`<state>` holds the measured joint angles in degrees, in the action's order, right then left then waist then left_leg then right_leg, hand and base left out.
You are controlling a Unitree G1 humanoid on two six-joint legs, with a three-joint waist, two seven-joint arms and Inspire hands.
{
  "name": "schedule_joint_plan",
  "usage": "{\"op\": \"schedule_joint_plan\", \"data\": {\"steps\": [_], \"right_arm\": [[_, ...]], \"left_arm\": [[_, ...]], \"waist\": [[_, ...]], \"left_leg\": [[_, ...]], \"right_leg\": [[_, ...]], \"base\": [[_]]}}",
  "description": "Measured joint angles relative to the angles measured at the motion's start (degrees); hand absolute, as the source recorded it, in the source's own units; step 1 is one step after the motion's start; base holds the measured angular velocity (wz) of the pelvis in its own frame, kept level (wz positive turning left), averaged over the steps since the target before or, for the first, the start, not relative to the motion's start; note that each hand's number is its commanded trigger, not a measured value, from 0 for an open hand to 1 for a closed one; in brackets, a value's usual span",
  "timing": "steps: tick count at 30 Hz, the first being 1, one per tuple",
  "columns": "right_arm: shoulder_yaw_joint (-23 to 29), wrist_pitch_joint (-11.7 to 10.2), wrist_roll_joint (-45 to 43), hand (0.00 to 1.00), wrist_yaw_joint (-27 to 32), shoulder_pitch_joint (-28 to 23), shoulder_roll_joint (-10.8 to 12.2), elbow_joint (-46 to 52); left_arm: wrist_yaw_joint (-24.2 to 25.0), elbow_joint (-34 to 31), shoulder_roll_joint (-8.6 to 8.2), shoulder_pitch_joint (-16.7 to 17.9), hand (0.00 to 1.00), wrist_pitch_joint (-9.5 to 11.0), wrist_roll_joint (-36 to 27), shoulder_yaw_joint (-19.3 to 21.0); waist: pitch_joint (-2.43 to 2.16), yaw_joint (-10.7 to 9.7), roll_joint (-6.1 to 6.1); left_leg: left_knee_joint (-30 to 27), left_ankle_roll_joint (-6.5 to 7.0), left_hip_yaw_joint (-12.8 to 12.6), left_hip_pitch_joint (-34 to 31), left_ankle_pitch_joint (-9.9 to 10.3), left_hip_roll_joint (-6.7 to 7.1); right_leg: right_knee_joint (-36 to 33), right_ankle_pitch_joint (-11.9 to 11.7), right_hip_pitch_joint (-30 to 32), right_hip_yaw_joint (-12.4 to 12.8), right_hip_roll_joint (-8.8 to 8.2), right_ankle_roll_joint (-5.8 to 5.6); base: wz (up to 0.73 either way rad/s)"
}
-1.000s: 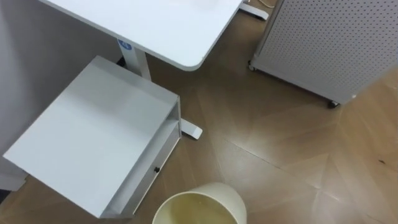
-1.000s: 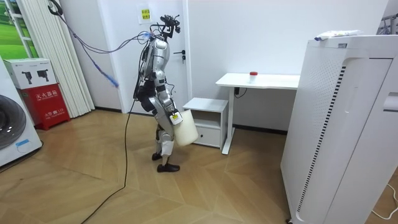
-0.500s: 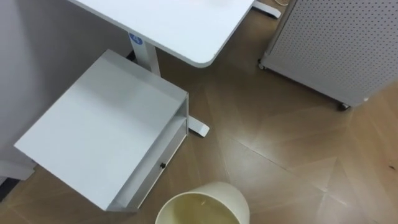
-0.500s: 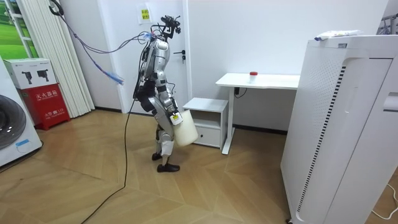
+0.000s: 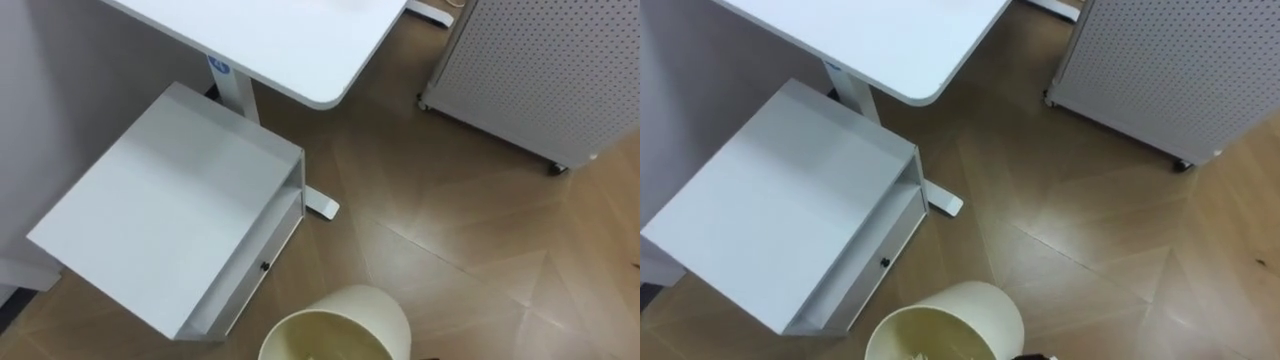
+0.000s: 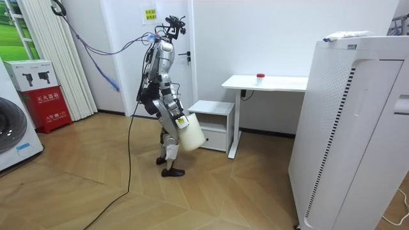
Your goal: Pick garbage
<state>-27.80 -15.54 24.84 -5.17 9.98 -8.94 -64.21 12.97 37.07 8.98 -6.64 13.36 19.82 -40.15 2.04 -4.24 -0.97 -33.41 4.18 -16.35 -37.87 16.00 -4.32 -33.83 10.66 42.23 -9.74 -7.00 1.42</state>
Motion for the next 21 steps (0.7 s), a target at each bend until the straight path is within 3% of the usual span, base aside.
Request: {"op": "schedule_joint_plan", "data": {"steps": [7,13,21], "right_arm": [[0.6,-0.2,-0.3,1.0,-0.1,0.0,0.0,-0.1],[2.4,-0.7,-0.4,1.0,-0.5,0.0,-0.2,-1.3],[4.0,-1.0,-0.9,1.0,-1.2,-0.5,-0.7,-4.5]], "left_arm": [[-0.1,-0.6,-0.01,0.1,0.0,0.0,1.2,0.5],[-1.9,-1.0,-0.31,-0.1,0.0,0.7,3.4,1.2],[-4.3,-1.6,-0.45,-1.0,0.0,3.1,3.5,3.2]], "waist": [[-0.01,0.0,0.01],[-0.03,0.1,0.84],[0.51,0.2,2.48]], "left_leg": [[-0.1,0.0,0.0,0.0,0.0,0.0],[-1.0,0.0,1.1,0.8,0.0,0.04],[0.2,0.02,1.0,5.3,0.0,-0.02]], "right_leg": [[0.1,0.0,-0.1,-0.1,-0.01,0.0],[0.1,0.0,-1.6,-1.1,-0.21,0.04],[1.1,0.0,-6.3,-1.3,-0.05,-0.03]], "base": [[0.0],[0.08],[-0.01]]}}
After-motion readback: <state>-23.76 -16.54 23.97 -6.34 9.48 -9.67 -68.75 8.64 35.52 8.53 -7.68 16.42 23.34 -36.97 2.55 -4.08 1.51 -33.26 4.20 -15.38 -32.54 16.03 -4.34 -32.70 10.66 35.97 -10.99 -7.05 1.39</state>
